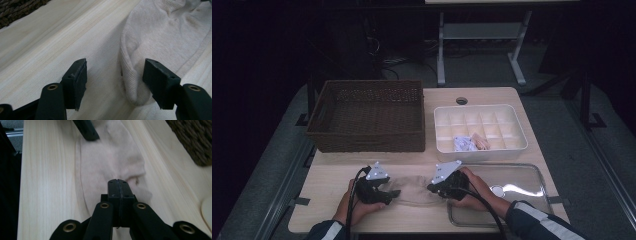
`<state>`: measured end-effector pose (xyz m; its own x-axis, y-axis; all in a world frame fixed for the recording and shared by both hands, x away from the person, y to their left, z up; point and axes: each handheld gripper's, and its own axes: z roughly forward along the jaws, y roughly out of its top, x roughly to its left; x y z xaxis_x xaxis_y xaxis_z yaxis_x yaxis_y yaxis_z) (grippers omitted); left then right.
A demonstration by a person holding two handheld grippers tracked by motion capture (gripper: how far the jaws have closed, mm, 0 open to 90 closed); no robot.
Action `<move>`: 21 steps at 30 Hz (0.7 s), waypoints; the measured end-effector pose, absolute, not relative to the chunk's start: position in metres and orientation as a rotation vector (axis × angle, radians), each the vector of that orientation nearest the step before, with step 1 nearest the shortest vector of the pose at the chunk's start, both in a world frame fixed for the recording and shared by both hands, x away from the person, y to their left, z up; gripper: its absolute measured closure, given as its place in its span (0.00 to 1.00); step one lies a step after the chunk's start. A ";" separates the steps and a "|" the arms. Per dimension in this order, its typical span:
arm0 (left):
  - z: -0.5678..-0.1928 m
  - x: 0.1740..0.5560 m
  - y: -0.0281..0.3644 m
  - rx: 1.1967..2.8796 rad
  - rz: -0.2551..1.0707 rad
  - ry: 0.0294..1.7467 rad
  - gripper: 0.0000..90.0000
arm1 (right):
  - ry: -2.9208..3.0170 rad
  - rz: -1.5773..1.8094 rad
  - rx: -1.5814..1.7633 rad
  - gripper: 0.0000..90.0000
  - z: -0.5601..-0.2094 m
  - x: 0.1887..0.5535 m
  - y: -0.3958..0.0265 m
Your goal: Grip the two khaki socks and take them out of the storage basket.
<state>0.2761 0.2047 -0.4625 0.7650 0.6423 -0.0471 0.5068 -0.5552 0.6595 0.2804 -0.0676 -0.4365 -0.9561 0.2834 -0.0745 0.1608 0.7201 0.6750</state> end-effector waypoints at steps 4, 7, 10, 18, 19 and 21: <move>-0.461 0.276 0.204 2.288 0.250 0.844 0.44 | 2.757 1.022 0.341 0.96 -0.442 0.286 -0.048; -0.460 0.275 0.204 2.298 0.214 0.802 0.56 | 2.777 0.984 0.350 0.94 -0.450 0.290 -0.034; -0.460 0.276 0.205 2.293 0.170 0.798 0.64 | 2.790 0.962 0.363 0.94 -0.457 0.294 -0.029; -0.456 0.273 0.208 2.255 0.047 0.765 0.94 | 2.803 0.949 0.360 0.95 -0.457 0.295 -0.029; -0.453 0.272 0.208 2.253 0.040 0.726 0.94 | 2.804 0.951 0.360 0.95 -0.457 0.296 -0.029; -0.447 0.270 0.208 2.234 0.035 0.695 0.94 | 2.806 0.963 0.360 0.95 -0.458 0.297 -0.029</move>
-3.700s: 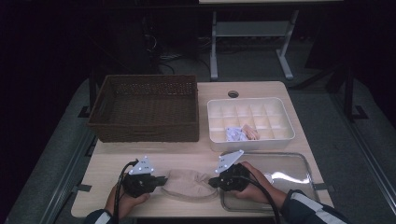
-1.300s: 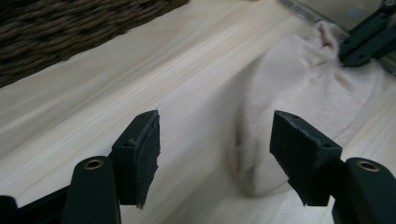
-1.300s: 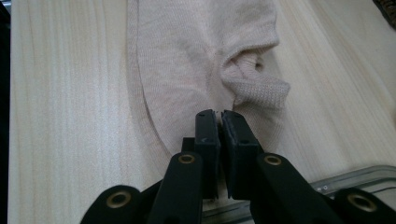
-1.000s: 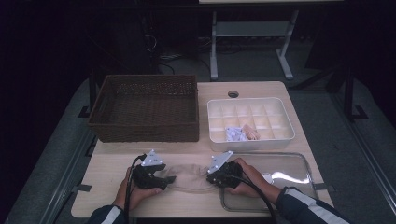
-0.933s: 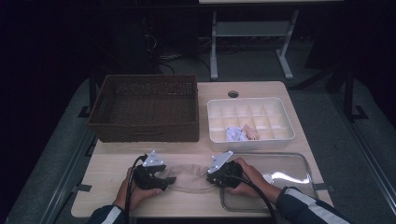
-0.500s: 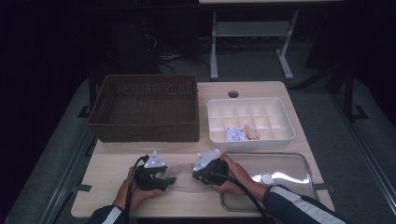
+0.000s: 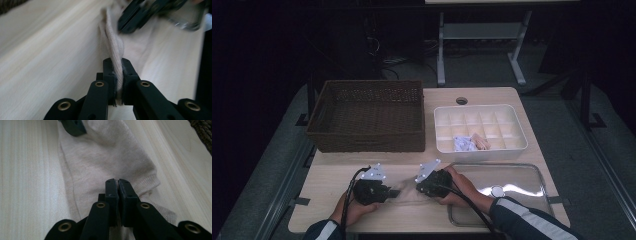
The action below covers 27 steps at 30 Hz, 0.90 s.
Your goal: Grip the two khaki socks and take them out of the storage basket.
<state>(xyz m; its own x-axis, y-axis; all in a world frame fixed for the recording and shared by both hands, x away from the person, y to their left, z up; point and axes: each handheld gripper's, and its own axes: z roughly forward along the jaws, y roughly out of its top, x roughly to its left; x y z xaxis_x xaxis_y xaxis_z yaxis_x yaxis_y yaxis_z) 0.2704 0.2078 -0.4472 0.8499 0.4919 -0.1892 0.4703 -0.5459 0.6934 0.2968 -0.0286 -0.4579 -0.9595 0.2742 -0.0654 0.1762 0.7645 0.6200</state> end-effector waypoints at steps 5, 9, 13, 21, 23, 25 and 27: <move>-0.438 0.268 0.206 2.160 -0.001 0.644 0.94 | 2.803 0.958 0.374 0.95 -0.457 0.296 -0.027; -0.434 0.269 0.205 2.091 -0.033 0.650 0.94 | 2.796 0.958 0.382 0.95 -0.458 0.298 -0.026; -0.429 0.272 0.205 2.048 -0.021 0.657 0.94 | 2.784 0.970 0.397 0.95 -0.458 0.298 -0.022; -0.422 0.285 0.197 1.984 0.014 0.678 0.93 | 2.794 1.011 0.404 0.79 -0.457 0.304 -0.022; -0.422 0.285 0.198 1.995 0.028 0.677 0.93 | 2.778 1.043 0.396 0.77 -0.449 0.305 -0.030; -0.422 0.285 0.199 1.997 0.039 0.684 0.93 | 2.734 1.121 0.409 0.76 -0.434 0.310 -0.047; -0.422 0.285 0.199 2.003 0.050 0.691 0.93 | 2.716 1.160 0.457 0.76 -0.426 0.311 -0.055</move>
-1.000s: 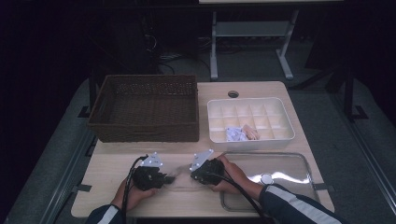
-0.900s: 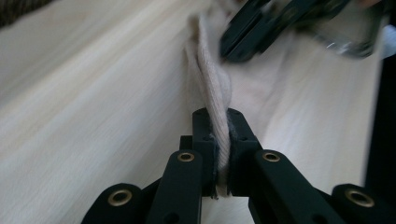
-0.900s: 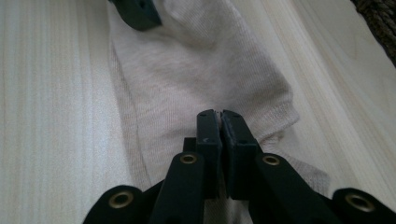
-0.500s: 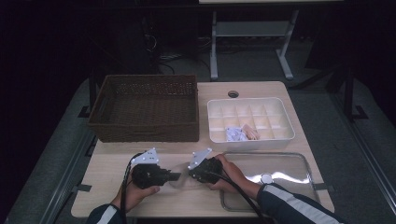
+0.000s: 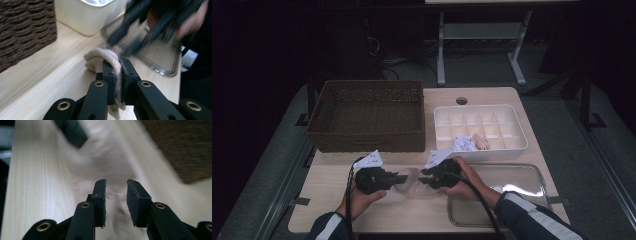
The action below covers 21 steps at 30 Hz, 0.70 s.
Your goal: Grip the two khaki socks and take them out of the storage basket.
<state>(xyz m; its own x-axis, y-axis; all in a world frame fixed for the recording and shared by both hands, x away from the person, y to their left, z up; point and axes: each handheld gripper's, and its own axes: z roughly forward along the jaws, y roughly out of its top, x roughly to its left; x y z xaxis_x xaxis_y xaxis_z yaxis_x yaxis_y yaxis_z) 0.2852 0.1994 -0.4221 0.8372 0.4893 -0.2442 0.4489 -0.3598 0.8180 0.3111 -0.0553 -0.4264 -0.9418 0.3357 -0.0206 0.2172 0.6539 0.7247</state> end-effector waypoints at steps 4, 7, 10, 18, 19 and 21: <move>-0.423 0.286 0.198 2.027 0.060 0.700 0.94 | 2.715 1.104 0.607 0.78 -0.422 0.318 -0.086; -0.423 0.286 0.198 2.044 0.080 0.712 0.94 | 2.743 1.071 0.630 0.77 -0.427 0.318 -0.094; -0.424 0.287 0.197 2.036 0.080 0.725 0.94 | 2.766 1.037 0.619 0.77 -0.434 0.316 -0.094; -0.427 0.288 0.183 2.040 0.072 0.700 0.93 | 2.798 0.962 0.635 0.77 -0.450 0.321 -0.086; -0.428 0.289 0.180 2.041 0.067 0.696 0.94 | 2.799 0.953 0.622 0.77 -0.451 0.323 -0.086; -0.429 0.291 0.173 2.055 0.070 0.683 0.94 | 2.808 0.948 0.614 0.78 -0.455 0.325 -0.084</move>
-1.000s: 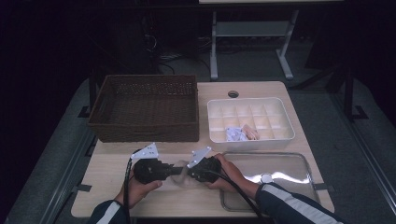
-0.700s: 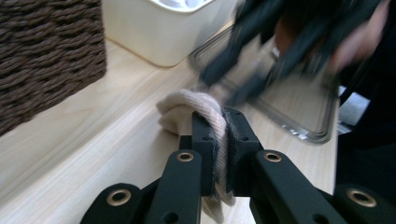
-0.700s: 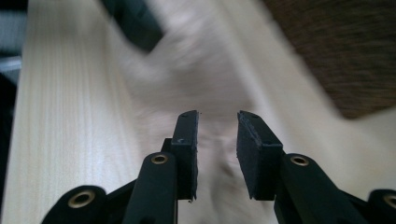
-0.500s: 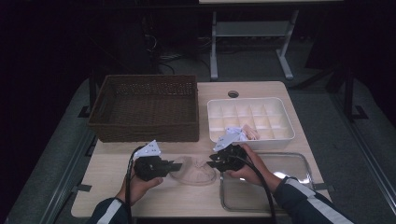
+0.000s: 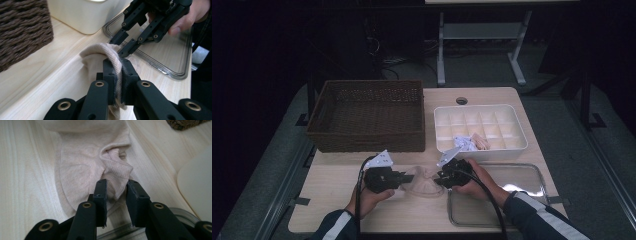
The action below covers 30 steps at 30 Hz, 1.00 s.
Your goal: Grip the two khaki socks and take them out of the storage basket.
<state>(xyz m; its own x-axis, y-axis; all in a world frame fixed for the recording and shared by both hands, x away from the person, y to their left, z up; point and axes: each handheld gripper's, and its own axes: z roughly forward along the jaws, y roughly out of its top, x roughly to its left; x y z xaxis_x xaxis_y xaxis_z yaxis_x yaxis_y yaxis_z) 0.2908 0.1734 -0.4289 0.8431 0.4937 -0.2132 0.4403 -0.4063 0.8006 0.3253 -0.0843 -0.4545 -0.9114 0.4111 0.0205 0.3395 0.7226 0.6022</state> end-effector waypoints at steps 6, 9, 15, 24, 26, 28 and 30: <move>-0.434 0.298 0.149 2.104 0.089 0.651 0.94 | 2.803 0.954 0.587 0.81 -0.456 0.327 -0.083; -0.438 0.302 0.139 2.124 0.083 0.644 0.94 | 2.805 0.962 0.582 0.81 -0.456 0.328 -0.083; -0.450 0.308 0.118 2.180 0.078 0.630 0.94 | 2.806 0.966 0.571 0.81 -0.457 0.329 -0.083; -0.445 0.304 0.115 2.184 0.078 0.612 0.48 | 2.801 0.966 0.602 0.77 -0.456 0.330 -0.085; -0.438 0.299 0.120 2.200 0.121 0.598 0.42 | 2.802 0.970 0.605 0.75 -0.456 0.330 -0.085; -0.433 0.296 0.126 2.225 0.151 0.579 0.39 | 2.791 0.974 0.610 0.72 -0.455 0.329 -0.086; -0.431 0.293 0.132 2.250 0.175 0.570 0.39 | 2.791 0.981 0.620 0.71 -0.453 0.329 -0.089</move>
<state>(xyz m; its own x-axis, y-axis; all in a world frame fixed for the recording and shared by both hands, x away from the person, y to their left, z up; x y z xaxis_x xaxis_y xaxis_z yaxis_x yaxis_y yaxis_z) 0.2926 0.1317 -0.4307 0.8893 0.4540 -0.0554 0.3445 -0.5852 0.7340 0.3289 -0.0885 -0.4529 -0.9090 0.4162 0.0232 0.3392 0.7063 0.6214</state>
